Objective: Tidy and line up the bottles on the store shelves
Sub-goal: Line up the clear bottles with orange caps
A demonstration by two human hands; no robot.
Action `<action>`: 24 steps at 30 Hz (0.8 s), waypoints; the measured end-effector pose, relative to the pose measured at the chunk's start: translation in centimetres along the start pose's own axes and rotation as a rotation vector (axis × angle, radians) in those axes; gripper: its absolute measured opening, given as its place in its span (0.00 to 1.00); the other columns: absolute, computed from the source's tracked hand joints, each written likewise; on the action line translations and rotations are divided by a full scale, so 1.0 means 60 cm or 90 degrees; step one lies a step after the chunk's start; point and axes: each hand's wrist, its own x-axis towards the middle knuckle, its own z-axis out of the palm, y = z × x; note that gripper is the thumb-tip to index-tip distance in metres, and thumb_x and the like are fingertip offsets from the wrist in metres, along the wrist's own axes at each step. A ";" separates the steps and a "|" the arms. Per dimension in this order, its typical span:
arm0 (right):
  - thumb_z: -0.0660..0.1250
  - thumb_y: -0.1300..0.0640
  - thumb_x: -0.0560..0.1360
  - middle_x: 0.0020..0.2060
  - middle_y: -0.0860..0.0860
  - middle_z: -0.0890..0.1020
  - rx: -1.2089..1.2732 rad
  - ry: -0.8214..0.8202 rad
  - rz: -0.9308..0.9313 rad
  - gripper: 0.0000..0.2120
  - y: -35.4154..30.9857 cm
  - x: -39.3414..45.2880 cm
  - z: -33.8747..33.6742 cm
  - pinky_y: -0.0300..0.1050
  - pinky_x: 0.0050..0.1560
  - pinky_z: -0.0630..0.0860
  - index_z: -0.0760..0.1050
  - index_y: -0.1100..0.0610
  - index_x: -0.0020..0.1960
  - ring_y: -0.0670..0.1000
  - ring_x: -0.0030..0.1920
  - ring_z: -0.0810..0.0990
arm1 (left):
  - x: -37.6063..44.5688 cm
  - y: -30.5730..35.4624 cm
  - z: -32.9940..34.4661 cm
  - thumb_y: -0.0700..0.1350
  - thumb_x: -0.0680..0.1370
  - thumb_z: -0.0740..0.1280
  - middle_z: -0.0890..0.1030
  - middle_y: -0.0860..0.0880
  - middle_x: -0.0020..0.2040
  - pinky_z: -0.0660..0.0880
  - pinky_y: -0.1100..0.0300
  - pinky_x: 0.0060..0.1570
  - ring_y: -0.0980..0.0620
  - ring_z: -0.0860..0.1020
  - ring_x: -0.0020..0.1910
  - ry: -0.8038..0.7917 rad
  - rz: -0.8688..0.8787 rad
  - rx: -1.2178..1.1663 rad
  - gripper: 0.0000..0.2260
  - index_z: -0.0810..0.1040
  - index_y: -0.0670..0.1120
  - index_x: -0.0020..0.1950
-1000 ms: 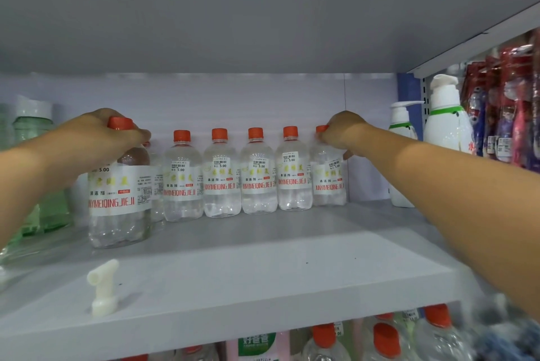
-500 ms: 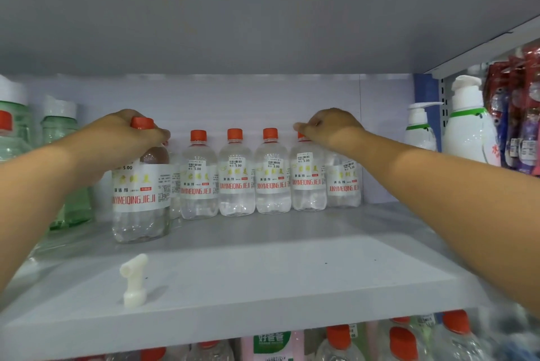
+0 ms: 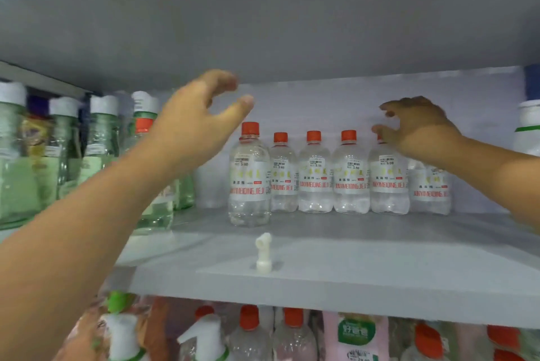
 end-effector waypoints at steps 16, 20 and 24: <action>0.75 0.40 0.73 0.60 0.52 0.79 0.302 -0.386 -0.099 0.32 -0.361 -0.047 -0.028 0.57 0.51 0.85 0.68 0.52 0.69 0.56 0.57 0.82 | -0.069 -0.115 -0.146 0.62 0.74 0.73 0.73 0.48 0.70 0.83 0.52 0.47 0.51 0.83 0.43 -0.217 -0.339 0.232 0.40 0.56 0.58 0.81; 0.76 0.47 0.74 0.56 0.52 0.81 0.316 -0.390 -0.089 0.27 -0.352 -0.049 -0.024 0.56 0.45 0.86 0.67 0.51 0.66 0.55 0.47 0.87 | -0.036 -0.132 -0.117 0.57 0.71 0.79 0.76 0.49 0.60 0.84 0.55 0.39 0.48 0.85 0.44 -0.283 -0.337 0.132 0.37 0.63 0.59 0.75; 0.77 0.47 0.74 0.60 0.50 0.79 0.285 -0.416 -0.056 0.30 -0.313 -0.035 -0.048 0.58 0.55 0.82 0.66 0.50 0.70 0.58 0.42 0.88 | 0.003 -0.133 -0.075 0.56 0.67 0.82 0.79 0.46 0.58 0.85 0.48 0.47 0.45 0.87 0.41 -0.398 -0.320 0.080 0.38 0.65 0.57 0.70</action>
